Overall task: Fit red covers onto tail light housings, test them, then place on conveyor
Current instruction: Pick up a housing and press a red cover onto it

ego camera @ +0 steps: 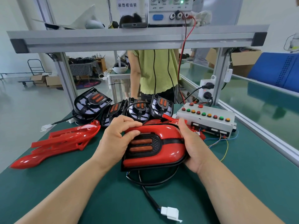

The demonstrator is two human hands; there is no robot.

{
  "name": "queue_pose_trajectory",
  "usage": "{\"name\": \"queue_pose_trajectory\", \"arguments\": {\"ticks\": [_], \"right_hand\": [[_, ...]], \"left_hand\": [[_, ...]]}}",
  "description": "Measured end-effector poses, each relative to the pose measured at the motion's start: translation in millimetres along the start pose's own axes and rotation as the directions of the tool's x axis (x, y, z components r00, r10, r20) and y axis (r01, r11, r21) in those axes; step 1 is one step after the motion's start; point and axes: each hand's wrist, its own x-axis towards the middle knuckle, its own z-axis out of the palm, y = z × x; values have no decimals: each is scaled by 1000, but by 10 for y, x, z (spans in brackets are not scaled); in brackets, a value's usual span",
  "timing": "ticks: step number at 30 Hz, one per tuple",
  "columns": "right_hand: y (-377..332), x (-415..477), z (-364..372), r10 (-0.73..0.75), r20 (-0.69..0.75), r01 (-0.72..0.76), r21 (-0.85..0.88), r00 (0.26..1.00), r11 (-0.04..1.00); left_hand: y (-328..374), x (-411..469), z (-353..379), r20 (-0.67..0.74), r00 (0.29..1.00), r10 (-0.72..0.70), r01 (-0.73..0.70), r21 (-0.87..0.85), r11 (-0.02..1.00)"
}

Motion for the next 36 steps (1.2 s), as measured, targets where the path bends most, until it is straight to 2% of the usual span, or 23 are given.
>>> {"name": "queue_pose_trajectory", "arguments": {"ticks": [3, 7, 11, 20, 36], "right_hand": [[8, 28, -28, 41, -50, -38, 62, 998, 997], [28, 53, -42, 33, -92, -28, 58, 995, 998], [32, 67, -52, 34, -102, -27, 65, 994, 998], [21, 68, -39, 34, -142, -21, 95, 989, 995], [23, 57, -49, 49, -143, -48, 14, 989, 999]], "left_hand": [[-12, 14, -56, 29, 999, 22, -23, 13, 1000], [-19, 21, -78, 62, 997, 47, -46, -7, 999], [-27, 10, -52, 47, 997, 69, -67, -31, 997], [-33, 7, 10, -6, 1000, 20, -21, -142, 990], [-20, 6, 20, 18, 998, 62, -62, 2, 998]]}}
